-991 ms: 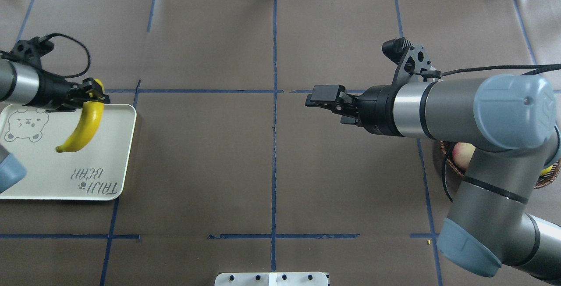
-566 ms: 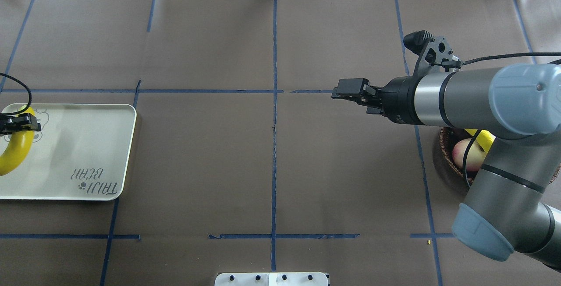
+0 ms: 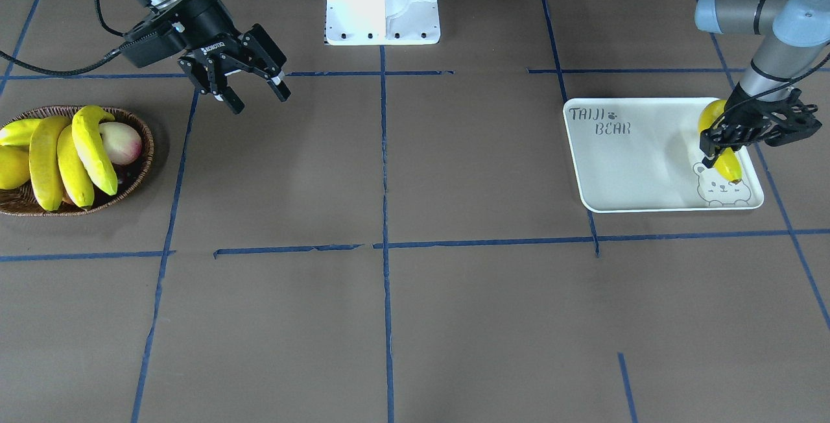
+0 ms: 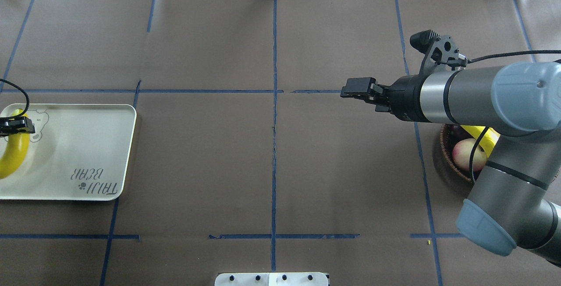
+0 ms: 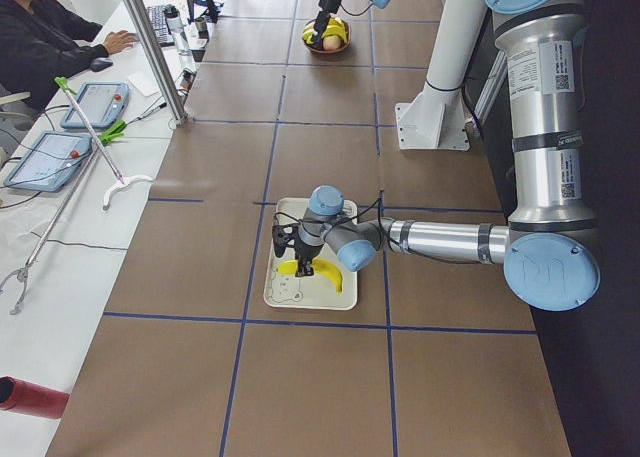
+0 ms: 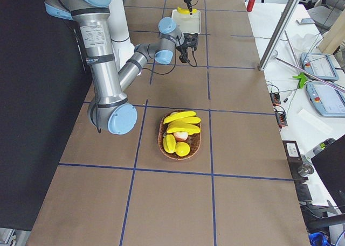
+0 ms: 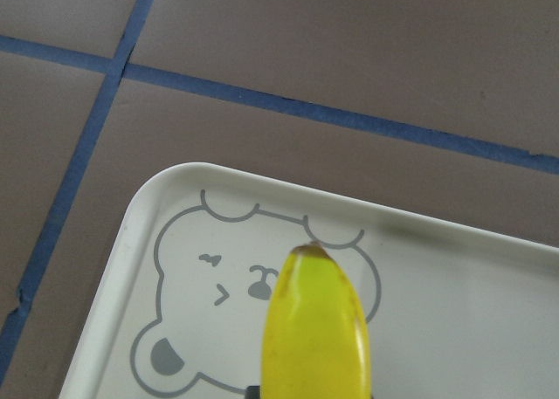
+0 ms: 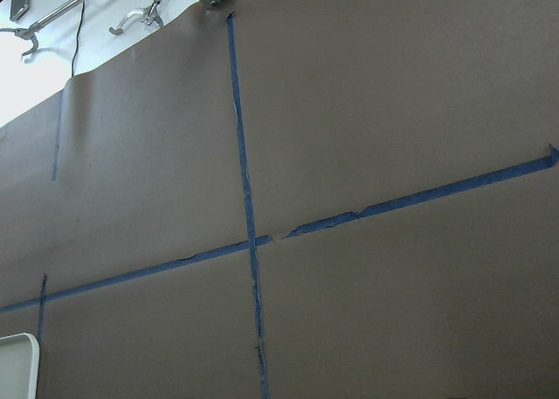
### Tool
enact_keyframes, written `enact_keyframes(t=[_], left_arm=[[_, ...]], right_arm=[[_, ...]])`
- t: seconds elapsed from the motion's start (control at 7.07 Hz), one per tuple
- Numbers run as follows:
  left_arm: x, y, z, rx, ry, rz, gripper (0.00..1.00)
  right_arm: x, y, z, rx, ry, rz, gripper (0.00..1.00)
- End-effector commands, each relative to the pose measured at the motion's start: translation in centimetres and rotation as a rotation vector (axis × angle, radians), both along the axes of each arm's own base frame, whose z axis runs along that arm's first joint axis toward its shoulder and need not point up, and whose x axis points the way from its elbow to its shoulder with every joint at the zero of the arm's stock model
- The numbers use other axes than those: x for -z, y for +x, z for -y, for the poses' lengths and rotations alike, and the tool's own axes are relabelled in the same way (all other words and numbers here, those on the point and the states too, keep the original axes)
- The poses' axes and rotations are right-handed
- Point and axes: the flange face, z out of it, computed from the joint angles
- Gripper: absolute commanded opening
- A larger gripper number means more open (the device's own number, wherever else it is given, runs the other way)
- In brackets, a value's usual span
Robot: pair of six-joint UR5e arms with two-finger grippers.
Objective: Transfer all bananas from basket to plate
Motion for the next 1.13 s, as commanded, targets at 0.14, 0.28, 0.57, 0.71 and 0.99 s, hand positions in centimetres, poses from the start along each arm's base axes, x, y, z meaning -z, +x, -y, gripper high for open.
enact_keyframes(t=[0.14,0.28,0.57,0.71,0.99], left_arm=[[2.1,1.2,1.3,-0.002,0.023,-0.032,1.0],[4.0,2.1,1.8,-0.037,0.015,-0.09,1.0],[6.3,1.5,2.1,-0.054,0.02,-0.146,1.0],[7.1,1.8,2.5,-0.053,0.032,-0.156,1.0],[7.9,2.2,3.0,-0.019,0.01,-0.179,1.0]], right_arm=[[-4.2,4.8,1.7,0.082,0.033,-0.087,1.0],[-6.9,7.7,2.3,0.136,0.047,-0.133,1.0],[-14.4,12.7,0.8,0.238,0.091,-0.275,1.0],[-18.9,15.0,-1.0,0.315,0.123,-0.347,1.0],[-23.1,16.0,-2.4,0.351,0.141,-0.374,1.0]])
